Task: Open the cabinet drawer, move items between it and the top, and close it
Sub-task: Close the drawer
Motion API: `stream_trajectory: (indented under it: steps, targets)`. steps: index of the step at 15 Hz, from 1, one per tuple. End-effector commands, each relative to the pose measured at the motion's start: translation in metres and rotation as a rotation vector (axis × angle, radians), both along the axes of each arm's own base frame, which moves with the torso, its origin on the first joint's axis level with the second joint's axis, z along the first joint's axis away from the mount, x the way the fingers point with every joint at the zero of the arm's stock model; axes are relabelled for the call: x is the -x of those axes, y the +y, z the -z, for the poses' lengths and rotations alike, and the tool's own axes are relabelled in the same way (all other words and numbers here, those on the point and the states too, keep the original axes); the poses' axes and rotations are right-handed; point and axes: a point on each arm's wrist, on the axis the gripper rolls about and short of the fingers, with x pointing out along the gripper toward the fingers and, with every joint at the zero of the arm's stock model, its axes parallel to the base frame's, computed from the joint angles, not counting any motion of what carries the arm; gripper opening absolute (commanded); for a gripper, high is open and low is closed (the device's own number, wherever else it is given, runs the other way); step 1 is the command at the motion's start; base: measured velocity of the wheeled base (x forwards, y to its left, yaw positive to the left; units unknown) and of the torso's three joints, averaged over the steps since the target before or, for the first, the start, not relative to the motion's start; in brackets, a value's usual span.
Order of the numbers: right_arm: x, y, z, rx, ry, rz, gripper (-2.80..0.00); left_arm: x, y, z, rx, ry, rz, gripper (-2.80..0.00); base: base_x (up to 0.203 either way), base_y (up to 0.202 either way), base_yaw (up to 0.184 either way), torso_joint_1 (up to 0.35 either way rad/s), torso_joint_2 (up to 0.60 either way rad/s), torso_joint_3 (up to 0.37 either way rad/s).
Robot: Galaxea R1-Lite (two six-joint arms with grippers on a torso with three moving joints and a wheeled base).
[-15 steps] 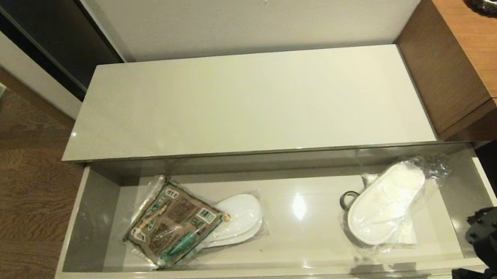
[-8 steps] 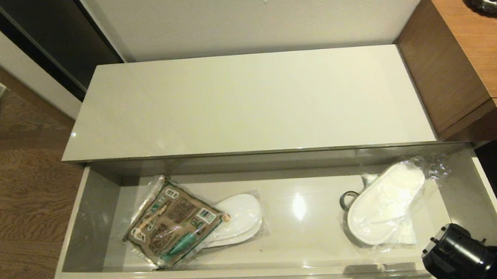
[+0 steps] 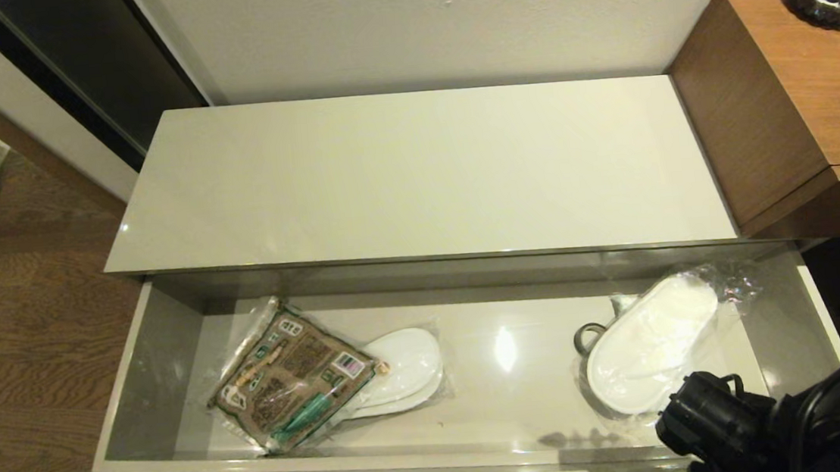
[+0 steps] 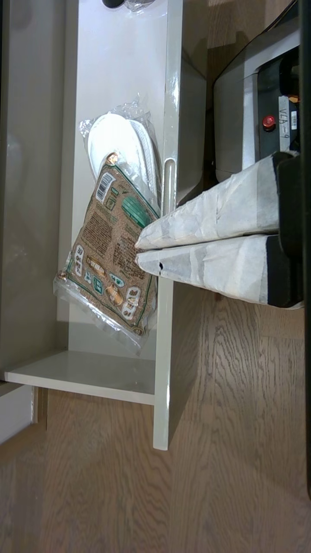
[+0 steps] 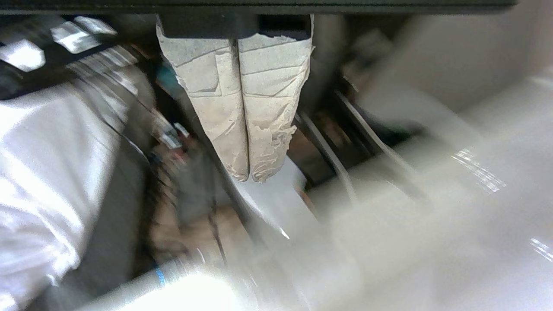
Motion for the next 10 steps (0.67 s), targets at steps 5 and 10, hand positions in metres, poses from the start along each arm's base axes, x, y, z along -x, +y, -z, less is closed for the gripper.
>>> stream_trajectory:
  steps: [5, 10]
  targets:
    - [-0.0153, 0.0065, -0.0055, 0.001, -0.064, 0.048, -2.80, -0.0001, 0.0000, 0.0000, 0.001, 0.001, -0.001, -2.80, 0.000, 0.000, 0.000, 0.000, 0.00, 0.000]
    - [-0.0121, 0.0044, -0.0049, 0.005, -0.058, 0.054, -2.80, -0.0001, 0.0000, 0.0000, 0.001, 0.001, -0.001, -2.80, 0.000, 0.000, 0.000, 0.000, 0.00, 0.000]
